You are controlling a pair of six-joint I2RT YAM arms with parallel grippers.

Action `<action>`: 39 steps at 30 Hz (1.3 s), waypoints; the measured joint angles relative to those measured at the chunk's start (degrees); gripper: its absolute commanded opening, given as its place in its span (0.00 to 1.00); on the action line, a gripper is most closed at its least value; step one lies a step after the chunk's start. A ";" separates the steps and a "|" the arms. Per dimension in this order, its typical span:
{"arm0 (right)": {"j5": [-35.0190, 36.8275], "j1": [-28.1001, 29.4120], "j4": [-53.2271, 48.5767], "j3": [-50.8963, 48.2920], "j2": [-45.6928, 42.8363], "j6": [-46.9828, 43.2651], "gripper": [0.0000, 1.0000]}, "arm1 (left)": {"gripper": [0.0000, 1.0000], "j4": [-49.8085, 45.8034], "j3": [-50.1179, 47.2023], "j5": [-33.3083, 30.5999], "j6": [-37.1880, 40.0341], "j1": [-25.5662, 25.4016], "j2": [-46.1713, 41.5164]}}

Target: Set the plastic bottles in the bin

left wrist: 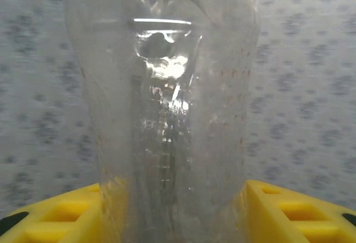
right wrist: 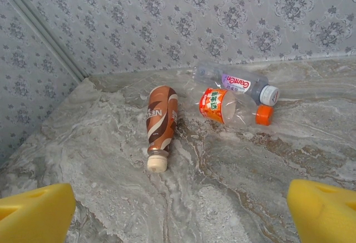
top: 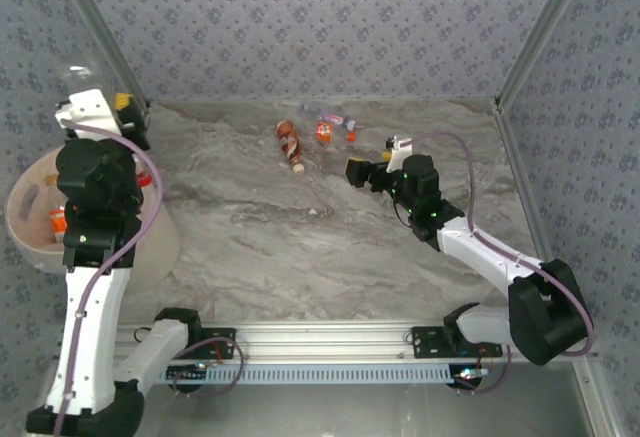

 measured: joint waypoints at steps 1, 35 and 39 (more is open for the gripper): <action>0.00 0.00 0.31 0.04 0.20 0.00 1.00 | 0.54 0.39 -0.17 0.00 0.33 2.14 0.00; -1.03 0.66 1.57 2.64 3.39 0.00 1.00 | 0.98 -16.15 4.46 14.08 -25.22 17.44 4.94; -1.05 0.66 1.55 2.64 3.39 0.00 1.00 | 0.98 -18.82 5.95 16.87 -29.31 17.25 7.54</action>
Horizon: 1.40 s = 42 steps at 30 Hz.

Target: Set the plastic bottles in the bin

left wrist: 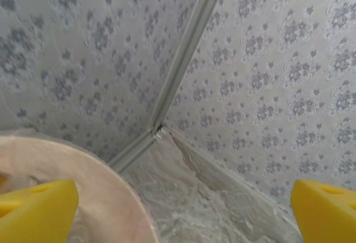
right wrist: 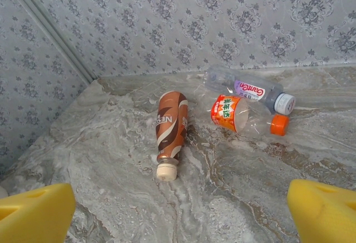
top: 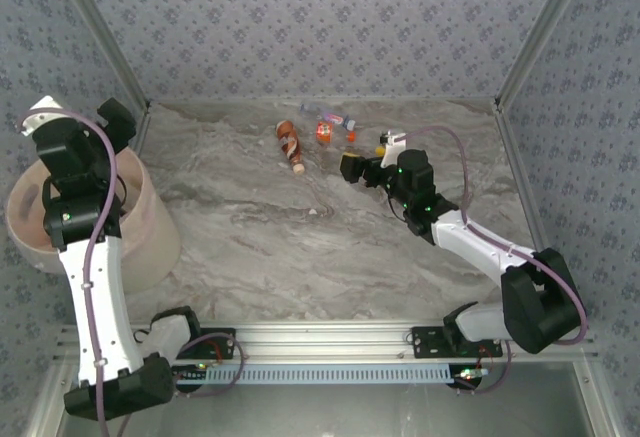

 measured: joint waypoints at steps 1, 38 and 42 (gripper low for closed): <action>0.00 0.00 0.00 0.00 0.00 0.00 1.00 | 0.98 -0.57 0.17 0.57 -0.92 -0.26 0.48; 5.27 -3.96 -28.44 2.36 -8.52 2.82 1.00 | 0.98 -0.33 25.64 -1.84 -10.56 -36.48 59.25; 5.38 -4.07 -30.45 2.36 -8.81 2.86 1.00 | 0.97 -2.40 32.26 -0.33 -10.58 -36.48 67.36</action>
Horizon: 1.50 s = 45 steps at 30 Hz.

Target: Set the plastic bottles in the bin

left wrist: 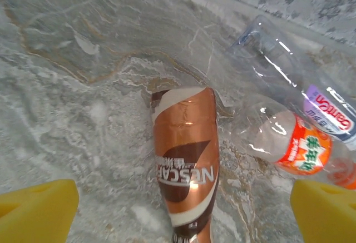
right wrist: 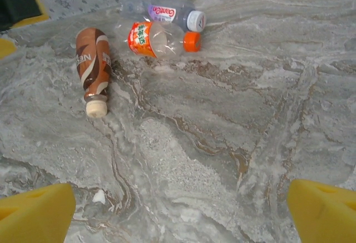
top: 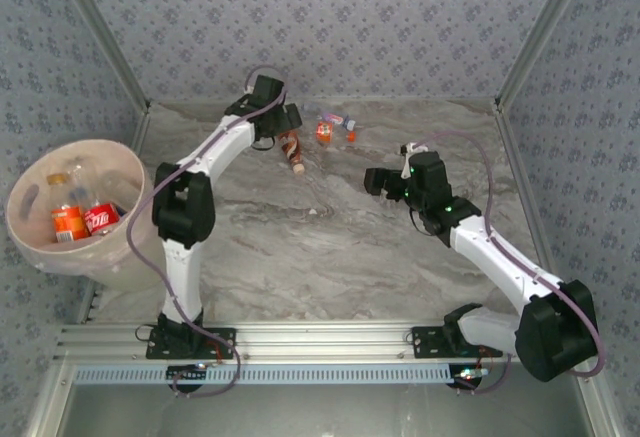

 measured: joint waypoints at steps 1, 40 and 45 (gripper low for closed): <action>0.20 -0.07 -0.28 0.00 -0.13 0.02 1.00 | 0.96 -0.48 1.42 0.22 0.00 0.00 1.62; 1.36 -1.29 -3.15 0.00 -1.44 0.00 1.00 | 0.54 -11.43 29.90 2.01 0.68 1.73 27.10; 1.36 -1.40 -3.23 0.00 -2.43 0.00 1.00 | 0.53 -6.82 16.55 2.43 1.51 1.75 18.91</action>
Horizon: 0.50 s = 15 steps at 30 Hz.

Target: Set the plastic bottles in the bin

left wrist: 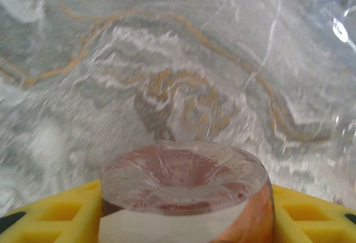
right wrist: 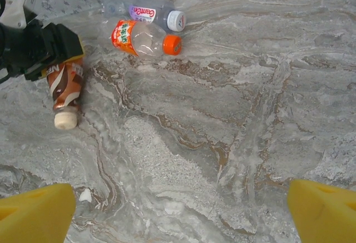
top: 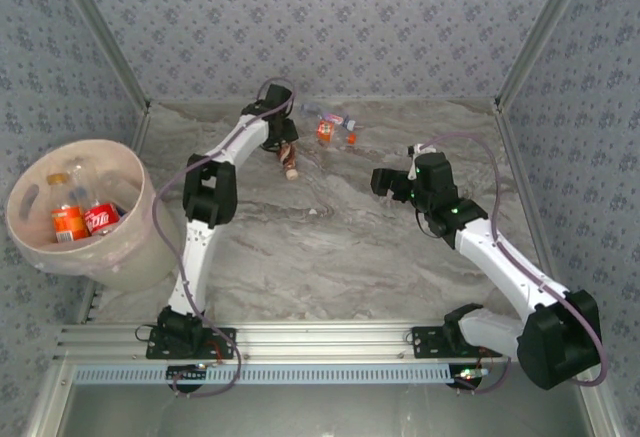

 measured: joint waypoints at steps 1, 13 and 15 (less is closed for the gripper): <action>0.00 0.00 0.00 0.00 -0.22 0.00 1.00 | 0.53 1.60 -3.37 0.09 0.04 0.00 -2.45; -1.70 0.00 6.32 -0.81 -1.05 0.04 1.00 | 0.53 17.55 -31.10 1.46 0.50 -0.02 -29.29; -2.58 0.02 7.96 -1.36 -1.11 0.04 1.00 | 0.53 18.51 -33.77 1.55 0.48 -0.07 -32.74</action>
